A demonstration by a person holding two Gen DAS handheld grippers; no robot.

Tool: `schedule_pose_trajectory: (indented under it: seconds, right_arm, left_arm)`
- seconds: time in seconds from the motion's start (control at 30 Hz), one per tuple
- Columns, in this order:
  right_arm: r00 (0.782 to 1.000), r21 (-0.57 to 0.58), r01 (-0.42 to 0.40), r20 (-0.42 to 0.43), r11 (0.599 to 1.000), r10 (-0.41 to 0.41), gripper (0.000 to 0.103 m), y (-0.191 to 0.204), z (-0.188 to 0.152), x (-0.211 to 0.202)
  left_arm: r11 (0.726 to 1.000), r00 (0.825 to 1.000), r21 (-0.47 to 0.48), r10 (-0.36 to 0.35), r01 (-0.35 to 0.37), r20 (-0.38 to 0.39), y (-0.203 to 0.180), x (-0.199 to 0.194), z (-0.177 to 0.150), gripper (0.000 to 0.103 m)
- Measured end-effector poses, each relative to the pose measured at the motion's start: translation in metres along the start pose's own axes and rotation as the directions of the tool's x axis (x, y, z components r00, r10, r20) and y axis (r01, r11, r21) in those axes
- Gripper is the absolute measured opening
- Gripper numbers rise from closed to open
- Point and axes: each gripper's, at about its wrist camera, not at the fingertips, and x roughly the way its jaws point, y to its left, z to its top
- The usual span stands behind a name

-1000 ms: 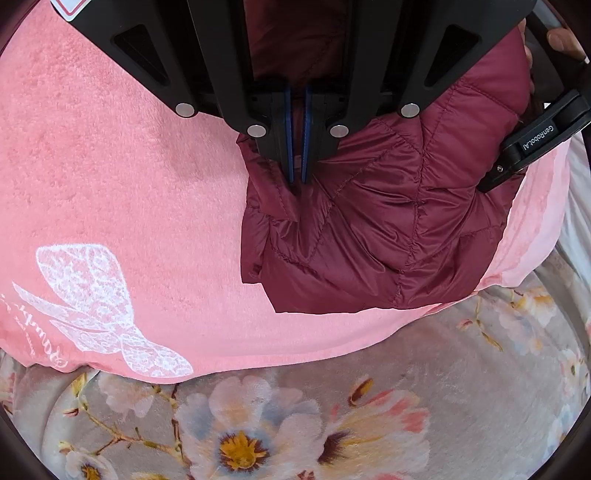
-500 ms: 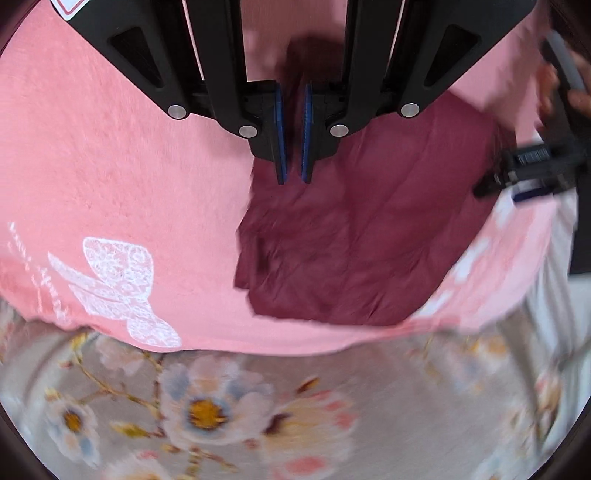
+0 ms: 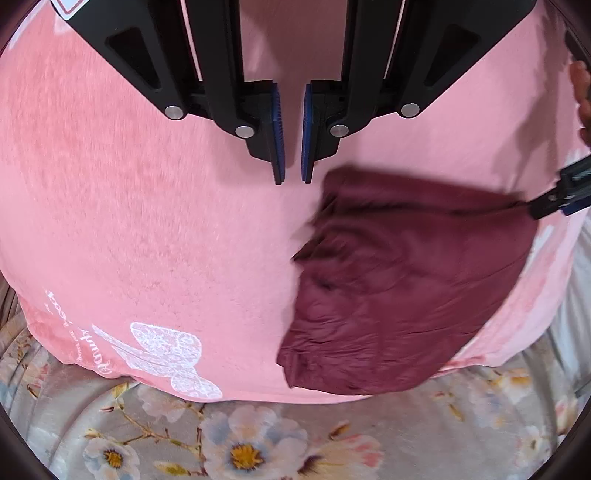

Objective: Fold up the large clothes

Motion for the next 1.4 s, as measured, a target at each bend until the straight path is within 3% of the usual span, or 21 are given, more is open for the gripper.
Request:
schedule_pose_trajectory:
  seconds: [0.33,0.47,0.63,0.7,1.0,1.4]
  right_arm:
    - [0.996,0.041,-0.085,0.031,0.996,0.083,0.015,0.016,-0.032,-0.034]
    - [0.992,0.041,-0.089,0.091,0.995,0.085,0.041,0.019,-0.046,-0.052]
    - [0.987,0.005,-0.072,0.142,0.997,0.071,0.056,0.022,-0.060,-0.064]
    - [0.984,-0.009,-0.057,0.171,0.998,0.058,0.067,0.024,-0.070,-0.068]
    - [0.971,-0.036,-0.011,0.237,0.999,0.020,0.086,0.028,-0.092,-0.081]
    - [0.969,-0.055,0.020,0.247,0.998,-0.006,0.086,0.035,-0.099,-0.084]
  left_arm:
    - [1.000,0.998,0.012,0.010,-0.010,0.055,-0.031,-0.032,-0.032,0.096]
    - [1.000,0.997,0.009,0.016,-0.017,0.071,-0.042,-0.043,-0.048,0.096]
    - [1.000,0.997,-0.002,0.011,-0.010,0.081,-0.051,-0.048,-0.070,0.096]
    - [1.000,0.995,-0.003,0.026,-0.025,0.095,-0.056,-0.048,-0.079,0.096]
    - [0.999,0.981,-0.026,0.030,-0.026,0.192,-0.062,-0.063,-0.109,0.096]
    - [0.997,0.975,-0.050,0.070,-0.061,0.213,-0.060,-0.065,-0.113,0.098]
